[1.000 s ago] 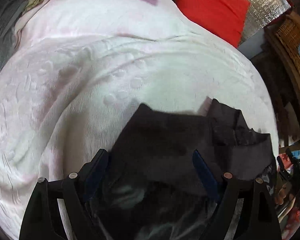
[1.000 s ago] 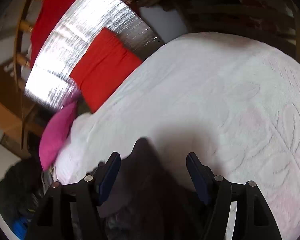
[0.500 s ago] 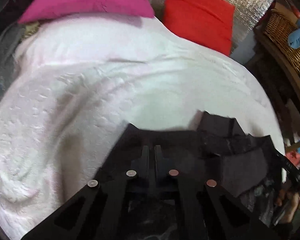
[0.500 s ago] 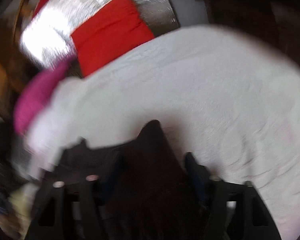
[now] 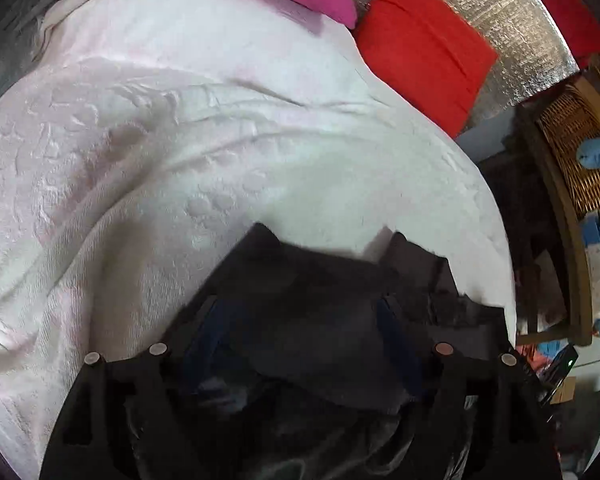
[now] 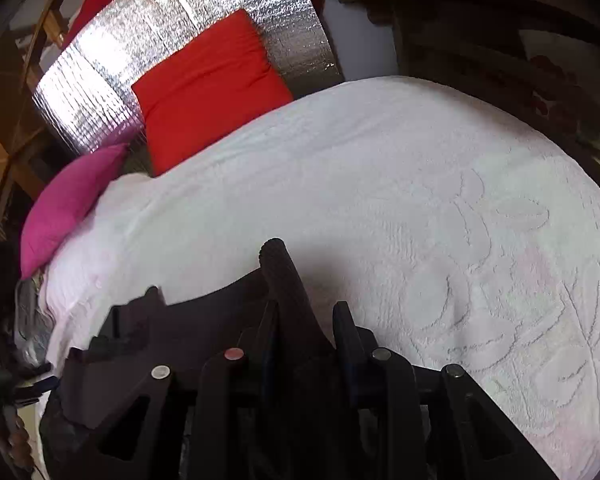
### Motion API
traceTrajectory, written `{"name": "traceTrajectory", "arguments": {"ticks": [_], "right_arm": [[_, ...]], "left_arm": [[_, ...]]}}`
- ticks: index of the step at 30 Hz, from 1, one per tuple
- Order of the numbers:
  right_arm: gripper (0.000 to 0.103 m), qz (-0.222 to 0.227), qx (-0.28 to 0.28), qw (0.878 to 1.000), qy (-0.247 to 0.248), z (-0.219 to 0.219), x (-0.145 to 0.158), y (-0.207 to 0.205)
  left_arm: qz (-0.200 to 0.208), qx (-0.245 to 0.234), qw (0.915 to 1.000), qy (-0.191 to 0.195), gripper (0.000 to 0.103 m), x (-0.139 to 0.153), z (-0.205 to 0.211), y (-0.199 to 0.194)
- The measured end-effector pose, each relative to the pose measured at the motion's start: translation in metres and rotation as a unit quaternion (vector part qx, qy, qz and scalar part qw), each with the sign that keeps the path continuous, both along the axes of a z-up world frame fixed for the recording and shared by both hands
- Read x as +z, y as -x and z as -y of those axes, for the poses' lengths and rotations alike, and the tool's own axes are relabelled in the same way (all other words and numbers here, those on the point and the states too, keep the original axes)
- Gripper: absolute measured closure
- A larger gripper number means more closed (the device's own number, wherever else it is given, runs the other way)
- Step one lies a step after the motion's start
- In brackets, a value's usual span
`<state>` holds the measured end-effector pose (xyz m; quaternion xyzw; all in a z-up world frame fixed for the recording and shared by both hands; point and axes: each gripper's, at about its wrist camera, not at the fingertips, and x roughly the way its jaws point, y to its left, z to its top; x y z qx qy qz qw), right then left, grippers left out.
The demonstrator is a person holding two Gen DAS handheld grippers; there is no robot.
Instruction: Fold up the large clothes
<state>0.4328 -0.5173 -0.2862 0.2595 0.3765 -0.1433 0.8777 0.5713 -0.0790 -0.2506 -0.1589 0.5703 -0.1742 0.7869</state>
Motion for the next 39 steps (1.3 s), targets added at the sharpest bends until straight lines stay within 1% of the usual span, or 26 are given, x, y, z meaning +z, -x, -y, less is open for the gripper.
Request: {"name": "traceTrajectory", "arguments": {"ticks": [2, 3, 4, 6, 7, 8, 10, 11, 13, 14, 15, 19, 22, 23, 25, 27, 28, 30, 32, 34, 35, 36, 38, 39], "right_arm": [[0.075, 0.000, -0.002, 1.000, -0.009, 0.000, -0.002, -0.002], [0.075, 0.003, -0.002, 1.000, -0.013, 0.002, -0.002, 0.000], [0.075, 0.004, -0.002, 1.000, -0.015, 0.003, -0.003, 0.001], [0.074, 0.002, -0.002, 1.000, -0.017, 0.002, -0.003, 0.003], [0.075, 0.002, -0.002, 1.000, -0.019, 0.003, -0.004, 0.003], [0.074, 0.001, -0.002, 1.000, -0.022, 0.005, -0.005, 0.002], [0.074, 0.001, -0.002, 1.000, -0.028, 0.007, -0.008, 0.001], [0.074, -0.001, -0.002, 1.000, -0.030, 0.007, -0.010, 0.001], [0.074, -0.004, -0.002, 1.000, -0.031, 0.007, -0.011, -0.002], [0.074, -0.005, -0.003, 0.999, -0.031, 0.007, -0.012, -0.001], [0.074, -0.004, -0.003, 0.999, -0.032, 0.007, -0.013, -0.005], [0.074, -0.007, -0.004, 0.999, -0.037, 0.006, -0.014, -0.009], [0.074, -0.005, -0.005, 0.999, -0.040, 0.007, -0.014, -0.007], [0.074, -0.005, -0.005, 0.999, -0.041, 0.007, -0.015, -0.007], [0.074, -0.006, -0.006, 0.999, -0.042, 0.007, -0.016, -0.007], [0.075, -0.010, -0.007, 0.999, -0.045, 0.007, -0.017, -0.007], [0.075, -0.011, -0.008, 0.999, -0.045, 0.007, -0.017, -0.008], [0.075, -0.011, -0.010, 0.999, -0.045, 0.006, -0.017, -0.008], [0.075, -0.011, -0.010, 0.999, -0.045, 0.007, -0.017, -0.008], [0.074, -0.011, -0.011, 0.999, -0.047, 0.007, -0.018, -0.009], [0.074, -0.011, -0.010, 0.999, -0.047, 0.008, -0.018, -0.009], [0.074, -0.012, -0.011, 0.999, -0.048, 0.008, -0.019, -0.009], [0.074, -0.015, -0.012, 0.999, -0.048, 0.008, -0.020, -0.010], [0.074, -0.016, -0.013, 0.999, -0.048, 0.008, -0.020, -0.011]], "left_arm": [[0.000, -0.011, 0.9999, -0.004, 0.024, -0.002, 0.006, -0.005], [0.000, -0.019, 0.9997, -0.012, 0.024, -0.004, 0.010, -0.007], [0.002, -0.024, 0.9993, -0.028, 0.025, -0.005, 0.013, -0.009], [0.007, -0.033, 0.9977, -0.059, 0.032, -0.008, 0.020, -0.012], [0.008, -0.033, 0.9974, -0.064, 0.034, -0.007, 0.019, -0.012], [0.008, -0.028, 0.9975, -0.065, 0.033, -0.006, 0.017, -0.014], [-0.002, -0.021, 0.9983, -0.054, 0.032, -0.005, 0.011, -0.017], [-0.014, -0.027, 0.9984, -0.047, 0.032, -0.007, 0.010, -0.018], [-0.027, -0.050, 0.9968, -0.057, 0.031, -0.012, 0.013, -0.019], [-0.026, -0.059, 0.9956, -0.067, 0.031, -0.012, 0.014, -0.017], [-0.023, -0.066, 0.9952, -0.069, 0.031, -0.013, 0.014, -0.016], [-0.029, -0.074, 0.9949, -0.063, 0.031, -0.017, 0.012, -0.017], [-0.014, -0.060, 0.9944, -0.086, 0.031, -0.009, 0.002, -0.019], [-0.010, -0.051, 0.9951, -0.084, 0.031, -0.007, -0.006, -0.020], [-0.024, -0.043, 0.9963, -0.071, 0.031, -0.010, -0.013, -0.022], [-0.041, -0.055, 0.9965, -0.049, 0.031, -0.018, -0.012, -0.022], [-0.043, -0.060, 0.9963, -0.044, 0.031, -0.021, -0.010, -0.021], [-0.039, -0.069, 0.9953, -0.055, 0.030, -0.025, 0.000, -0.021], [-0.033, -0.068, 0.9962, -0.042, 0.030, -0.026, 0.000, -0.021], [-0.031, -0.061, 0.9974, -0.021, 0.031, -0.025, -0.003, -0.023], [-0.026, -0.061, 0.9977, -0.014, 0.034, -0.023, -0.005, -0.023], [-0.018, -0.067, 0.9974, -0.017, 0.038, -0.021, -0.004, -0.022], [-0.008, -0.083, 0.9957, -0.040, 0.057, -0.021, 0.001, -0.019], [-0.004, -0.090, 0.9945, -0.052, 0.061, -0.022, 0.003, -0.018]]}}
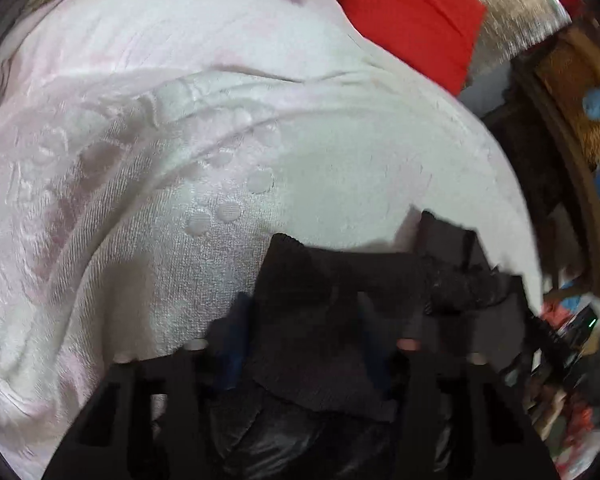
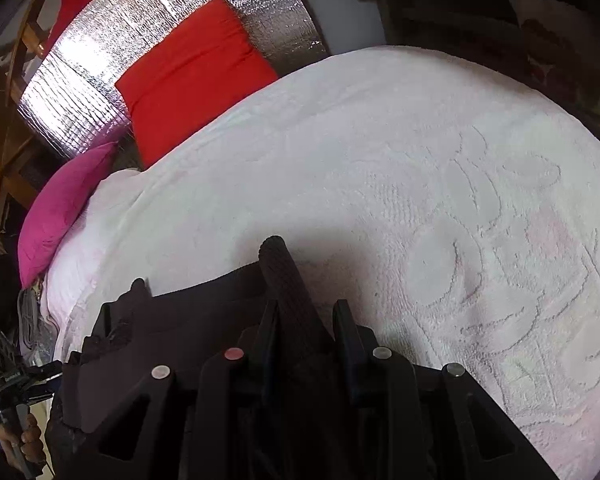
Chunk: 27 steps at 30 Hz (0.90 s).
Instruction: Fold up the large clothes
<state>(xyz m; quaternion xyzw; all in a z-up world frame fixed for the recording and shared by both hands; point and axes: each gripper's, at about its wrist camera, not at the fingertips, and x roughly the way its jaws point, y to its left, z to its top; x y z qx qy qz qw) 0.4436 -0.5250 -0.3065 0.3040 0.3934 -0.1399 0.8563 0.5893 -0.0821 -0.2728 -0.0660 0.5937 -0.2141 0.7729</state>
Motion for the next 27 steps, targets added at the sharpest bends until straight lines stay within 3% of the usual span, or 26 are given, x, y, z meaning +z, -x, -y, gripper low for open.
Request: {"name": "traceTrajectory", "arguments": {"ticks": [4, 8, 12, 14, 18, 22, 25, 27], "right_arm": [[0.074, -0.003, -0.002, 1.000, 0.000, 0.000, -0.001, -0.001], [0.074, -0.001, -0.003, 1.000, -0.001, 0.000, -0.002, -0.002], [0.074, 0.002, -0.005, 1.000, -0.003, 0.000, -0.002, -0.001], [0.074, 0.003, -0.005, 1.000, -0.003, 0.000, -0.002, 0.000], [0.074, 0.005, -0.005, 1.000, -0.003, -0.001, -0.003, 0.001], [0.074, 0.010, -0.007, 1.000, -0.016, 0.003, -0.004, 0.005], [0.074, 0.010, -0.007, 1.000, -0.018, 0.004, -0.004, 0.005], [0.074, 0.010, -0.007, 1.000, -0.018, 0.004, -0.003, 0.005]], "left_arm": [[0.015, 0.001, 0.9997, -0.018, 0.088, -0.001, -0.003, 0.002], [0.051, 0.023, 0.9981, -0.025, 0.095, 0.015, -0.018, 0.012], [0.101, 0.073, 0.9921, -0.016, 0.095, 0.035, -0.031, 0.017], [0.105, 0.086, 0.9907, -0.016, 0.095, 0.032, -0.033, 0.014], [0.094, 0.072, 0.9888, -0.091, 0.095, -0.001, -0.008, 0.007], [0.092, 0.079, 0.9871, -0.105, 0.094, -0.010, -0.004, 0.006], [0.090, 0.084, 0.9869, -0.105, 0.090, -0.002, -0.009, 0.008], [0.083, 0.096, 0.9865, -0.104, 0.075, 0.007, -0.015, 0.012]]}}
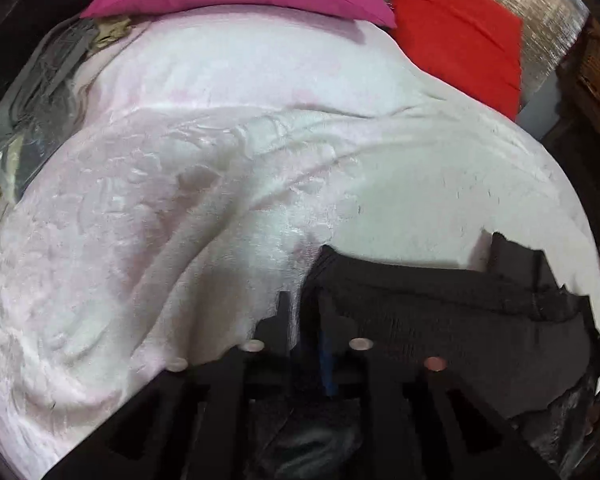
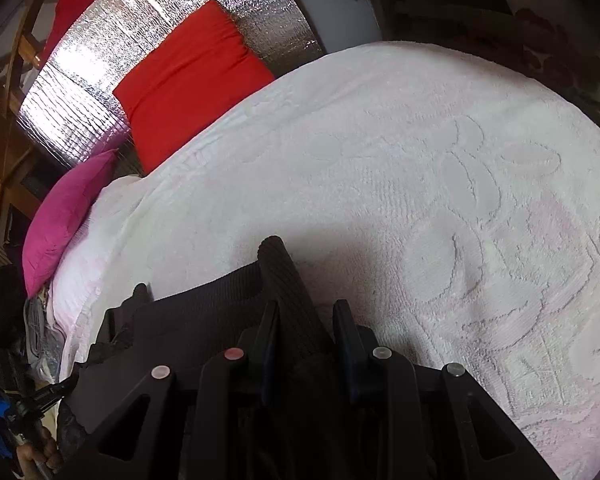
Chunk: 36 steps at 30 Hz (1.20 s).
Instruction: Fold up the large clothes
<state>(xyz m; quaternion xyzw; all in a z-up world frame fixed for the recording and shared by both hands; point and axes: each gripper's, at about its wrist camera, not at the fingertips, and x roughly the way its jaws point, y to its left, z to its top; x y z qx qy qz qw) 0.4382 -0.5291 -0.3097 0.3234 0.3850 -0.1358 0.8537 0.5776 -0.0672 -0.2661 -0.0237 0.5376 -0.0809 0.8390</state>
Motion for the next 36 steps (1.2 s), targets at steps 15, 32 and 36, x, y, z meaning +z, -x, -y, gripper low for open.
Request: {"name": "traceTrajectory", "arguments": {"ticks": [15, 32, 36], "right_arm": [[0.030, 0.090, 0.003, 0.996, 0.020, -0.019, 0.061, 0.070], [0.057, 0.055, 0.099, 0.992, 0.050, -0.101, 0.058, 0.139], [0.056, 0.097, 0.150, 0.982, 0.058, -0.140, 0.072, 0.168]], "left_arm": [[0.079, 0.023, 0.9962, -0.029, 0.033, 0.036, 0.005, 0.166], [0.113, 0.041, 0.9927, -0.009, 0.024, 0.019, -0.039, 0.233], [0.150, 0.036, 0.9880, 0.003, 0.024, 0.028, -0.039, 0.257]]}}
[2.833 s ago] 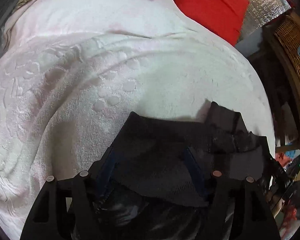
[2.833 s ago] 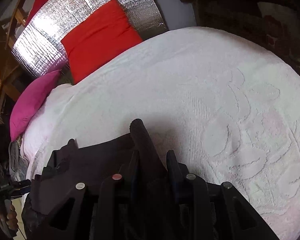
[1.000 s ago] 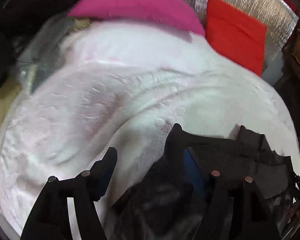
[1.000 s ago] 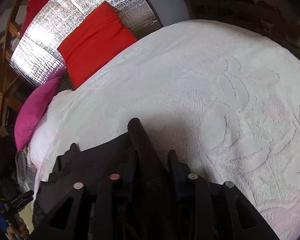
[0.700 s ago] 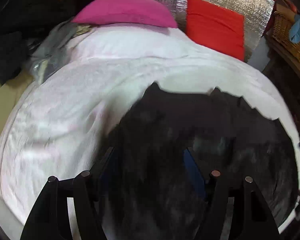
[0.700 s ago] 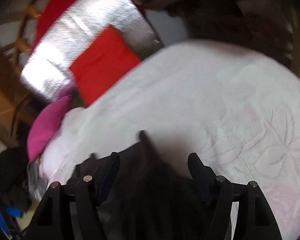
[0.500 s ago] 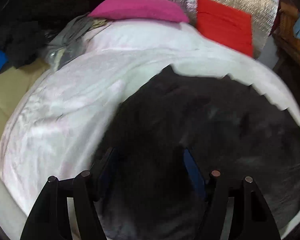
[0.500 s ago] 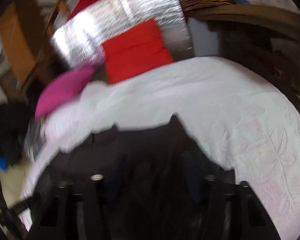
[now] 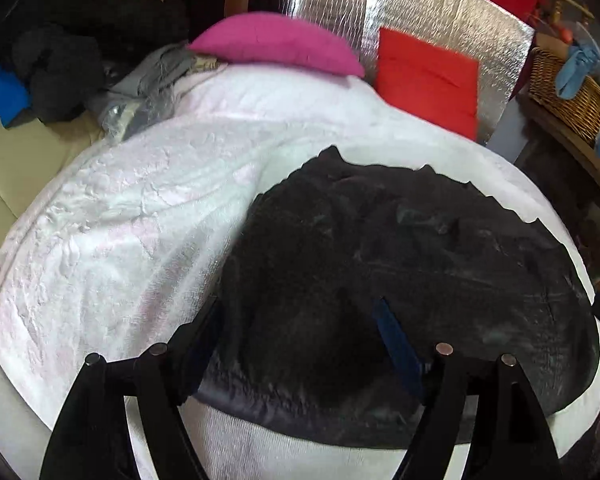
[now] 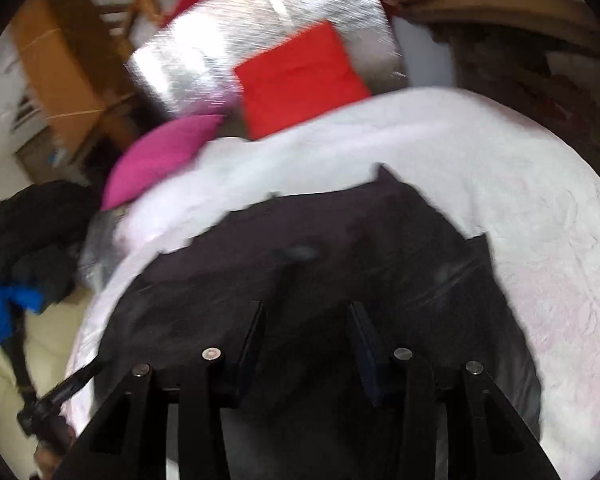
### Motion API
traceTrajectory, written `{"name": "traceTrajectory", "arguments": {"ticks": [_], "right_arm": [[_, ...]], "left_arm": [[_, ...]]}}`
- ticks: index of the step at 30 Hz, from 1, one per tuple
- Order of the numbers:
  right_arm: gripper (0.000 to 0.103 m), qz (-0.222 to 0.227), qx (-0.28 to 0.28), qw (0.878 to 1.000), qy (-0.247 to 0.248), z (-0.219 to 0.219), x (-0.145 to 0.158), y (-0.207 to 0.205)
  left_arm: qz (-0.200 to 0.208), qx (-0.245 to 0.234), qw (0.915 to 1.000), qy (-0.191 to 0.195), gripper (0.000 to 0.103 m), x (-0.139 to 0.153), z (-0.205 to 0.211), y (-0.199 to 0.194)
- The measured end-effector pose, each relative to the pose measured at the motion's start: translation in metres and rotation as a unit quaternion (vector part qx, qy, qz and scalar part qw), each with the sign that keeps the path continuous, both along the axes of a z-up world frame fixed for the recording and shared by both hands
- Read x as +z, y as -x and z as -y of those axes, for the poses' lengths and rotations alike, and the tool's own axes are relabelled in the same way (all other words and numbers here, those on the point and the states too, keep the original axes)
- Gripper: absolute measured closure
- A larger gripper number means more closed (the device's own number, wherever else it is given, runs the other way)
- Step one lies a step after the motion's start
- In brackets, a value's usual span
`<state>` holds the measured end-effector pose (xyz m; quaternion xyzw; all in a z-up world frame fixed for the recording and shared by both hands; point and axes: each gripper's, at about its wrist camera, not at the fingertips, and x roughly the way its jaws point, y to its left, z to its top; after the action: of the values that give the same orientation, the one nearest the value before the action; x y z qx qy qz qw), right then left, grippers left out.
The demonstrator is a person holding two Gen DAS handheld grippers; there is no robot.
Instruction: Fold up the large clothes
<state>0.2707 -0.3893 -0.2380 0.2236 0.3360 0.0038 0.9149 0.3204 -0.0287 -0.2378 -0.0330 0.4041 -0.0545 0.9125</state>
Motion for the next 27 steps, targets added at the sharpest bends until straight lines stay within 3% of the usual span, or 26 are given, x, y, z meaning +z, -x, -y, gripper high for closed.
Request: {"name": "traceTrajectory", "arguments": {"ticks": [3, 5, 7, 11, 14, 17, 18, 21, 24, 27], "right_arm": [[0.056, -0.032, 0.054, 0.998, 0.020, -0.039, -0.013, 0.006], [0.056, -0.075, 0.063, 0.994, 0.042, -0.057, -0.031, 0.000], [0.056, -0.100, 0.062, 0.990, 0.073, -0.069, -0.044, -0.003], [0.056, -0.073, 0.044, 0.996, 0.040, -0.047, -0.027, 0.021], [0.056, -0.041, -0.008, 0.999, 0.020, -0.007, -0.008, 0.050], [0.055, -0.035, -0.087, 0.996, -0.011, 0.048, -0.001, 0.075], [0.049, -0.036, -0.114, 0.992, -0.033, 0.068, -0.002, 0.083], [0.025, -0.046, -0.167, 0.981, -0.088, 0.113, -0.012, 0.092], [0.025, -0.077, -0.157, 0.978, -0.110, 0.133, -0.029, 0.081], [0.026, -0.107, -0.138, 0.977, -0.124, 0.130, -0.048, 0.068]], "left_arm": [[-0.006, -0.012, 0.9998, -0.012, 0.024, -0.006, 0.009, 0.005], [-0.036, -0.013, 0.9977, -0.056, 0.024, -0.022, 0.019, 0.000], [-0.049, -0.013, 0.9963, -0.069, 0.021, -0.032, 0.020, -0.003], [-0.043, -0.011, 0.9983, -0.039, 0.021, -0.025, 0.006, 0.000], [-0.019, 0.000, 0.9998, -0.001, 0.021, -0.014, -0.011, 0.005], [0.007, 0.033, 0.9994, 0.007, 0.021, -0.003, -0.029, 0.007], [0.008, 0.041, 0.9990, 0.017, 0.021, -0.002, -0.036, 0.006], [-0.023, 0.064, 0.9954, 0.068, 0.020, -0.008, -0.060, -0.004], [-0.073, 0.075, 0.9881, 0.113, 0.020, -0.025, -0.078, -0.017], [-0.099, 0.083, 0.9841, 0.121, 0.020, -0.035, -0.076, -0.020]]}}
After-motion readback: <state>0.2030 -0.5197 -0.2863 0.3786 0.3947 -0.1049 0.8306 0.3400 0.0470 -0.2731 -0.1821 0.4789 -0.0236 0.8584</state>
